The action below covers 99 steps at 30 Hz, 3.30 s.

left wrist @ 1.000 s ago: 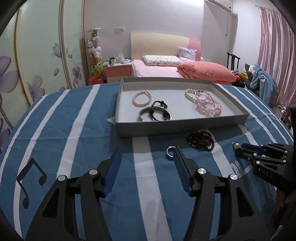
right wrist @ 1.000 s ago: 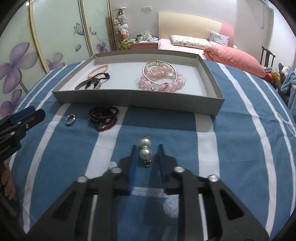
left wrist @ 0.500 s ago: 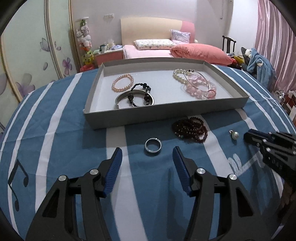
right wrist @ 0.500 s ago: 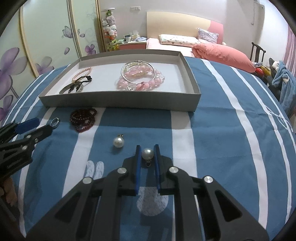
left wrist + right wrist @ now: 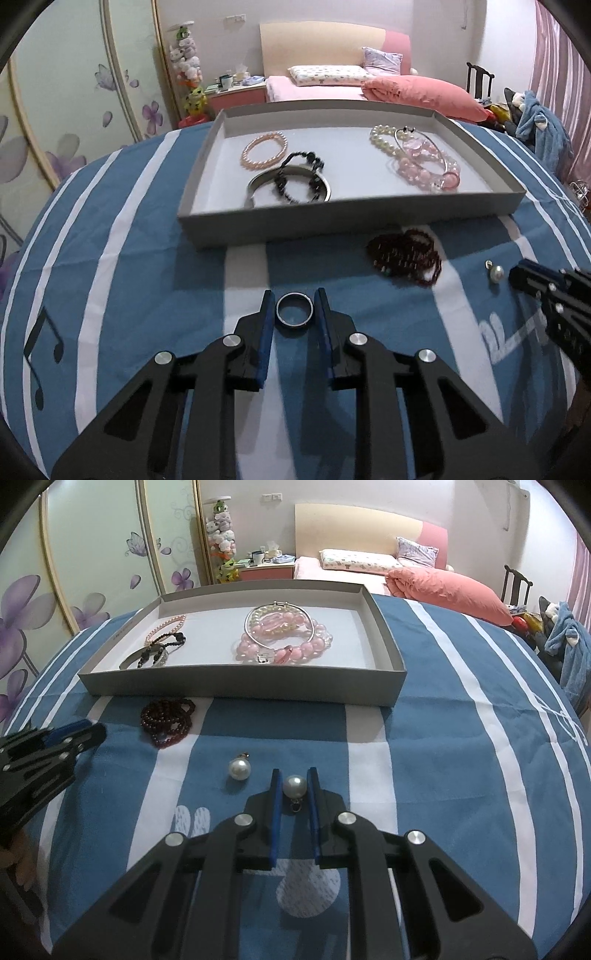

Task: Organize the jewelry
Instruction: 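Grasp the pearl earring with the right tool while the left grasps the silver ring, then lower the earring and ring into the gray tray and open both tools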

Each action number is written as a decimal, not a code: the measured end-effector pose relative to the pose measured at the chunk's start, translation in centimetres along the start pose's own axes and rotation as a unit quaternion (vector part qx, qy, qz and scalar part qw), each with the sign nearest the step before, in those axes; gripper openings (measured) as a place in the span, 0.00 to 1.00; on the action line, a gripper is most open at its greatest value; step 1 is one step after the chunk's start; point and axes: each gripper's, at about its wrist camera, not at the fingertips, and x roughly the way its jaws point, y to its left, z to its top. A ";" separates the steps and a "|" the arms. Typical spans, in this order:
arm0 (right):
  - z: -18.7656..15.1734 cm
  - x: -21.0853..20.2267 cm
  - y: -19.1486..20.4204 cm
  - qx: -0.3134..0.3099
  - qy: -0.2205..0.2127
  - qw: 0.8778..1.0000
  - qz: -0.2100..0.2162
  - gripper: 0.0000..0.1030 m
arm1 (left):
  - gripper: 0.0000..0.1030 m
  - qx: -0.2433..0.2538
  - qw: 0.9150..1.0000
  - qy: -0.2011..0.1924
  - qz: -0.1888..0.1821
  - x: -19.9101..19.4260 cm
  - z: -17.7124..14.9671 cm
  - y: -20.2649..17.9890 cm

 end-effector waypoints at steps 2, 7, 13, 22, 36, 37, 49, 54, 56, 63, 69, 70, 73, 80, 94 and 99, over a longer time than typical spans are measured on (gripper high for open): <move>-0.1 0.0 0.0 0.000 0.000 1.000 -0.001 0.14 | 0.22 -0.001 1.000 -0.002 0.003 -0.3 -0.4 0.2; 0.0 0.0 0.1 -0.001 0.000 1.000 -0.002 0.14 | 0.23 -0.005 1.000 -0.002 0.007 -0.1 -0.1 0.3; 0.0 0.1 0.1 -0.001 0.000 1.000 -0.001 0.14 | 0.23 -0.007 1.000 -0.002 0.005 0.0 0.0 0.2; 0.0 0.1 0.1 -0.001 0.000 1.000 -0.001 0.14 | 0.23 -0.008 1.000 -0.002 0.004 0.0 0.0 0.2; -0.2 0.0 0.2 -0.003 0.001 1.000 -0.005 0.14 | 0.22 -0.020 1.000 -0.003 -0.008 -0.2 -0.3 0.7; -0.3 0.0 0.3 -0.004 0.001 1.000 -0.005 0.14 | 0.22 -0.021 1.000 -0.003 -0.009 -0.3 -0.4 0.8; 0.5 -3.6 1.5 0.006 -0.067 0.998 0.013 0.13 | 0.22 -0.047 0.997 -0.049 -0.019 -3.0 -0.8 1.8; 1.7 -7.2 2.7 0.003 -0.151 0.988 0.013 0.13 | 0.22 -0.046 0.991 -0.122 -0.015 -5.9 0.2 1.3; 1.8 -8.4 3.1 0.002 -0.182 0.983 0.012 0.13 | 0.22 -0.045 0.988 -0.149 -0.011 -6.8 0.4 1.1; 1.8 -11.6 4.0 -0.009 -0.278 0.961 -0.002 0.13 | 0.22 -0.032 0.971 -0.235 0.011 -9.5 0.9 0.4; 1.6 -12.7 4.6 -0.021 -0.317 0.948 -0.012 0.13 | 0.22 -0.035 0.967 -0.254 0.012 -9.8 1.2 0.2; 1.7 -12.8 4.6 -0.021 -0.320 0.947 -0.013 0.13 | 0.22 -0.036 0.966 -0.256 0.014 -9.8 1.2 0.2; 1.7 -12.9 4.5 -0.017 -0.326 0.945 -0.014 0.13 | 0.22 -0.037 0.963 -0.266 0.017 -10.1 1.1 0.3; 2.3 -12.5 4.5 -0.010 -0.337 0.941 -0.017 0.13 | 0.22 -0.037 0.958 -0.284 0.022 -10.4 1.6 -0.2; 5.2 -10.5 4.3 -0.012 -0.324 0.946 -0.010 0.13 | 0.22 -0.038 0.961 -0.272 0.013 -8.0 3.8 0.3; 8.0 -7.4 3.8 -0.002 -0.290 0.957 0.002 0.13 | 0.22 -0.037 0.966 -0.256 0.003 -5.8 5.7 0.3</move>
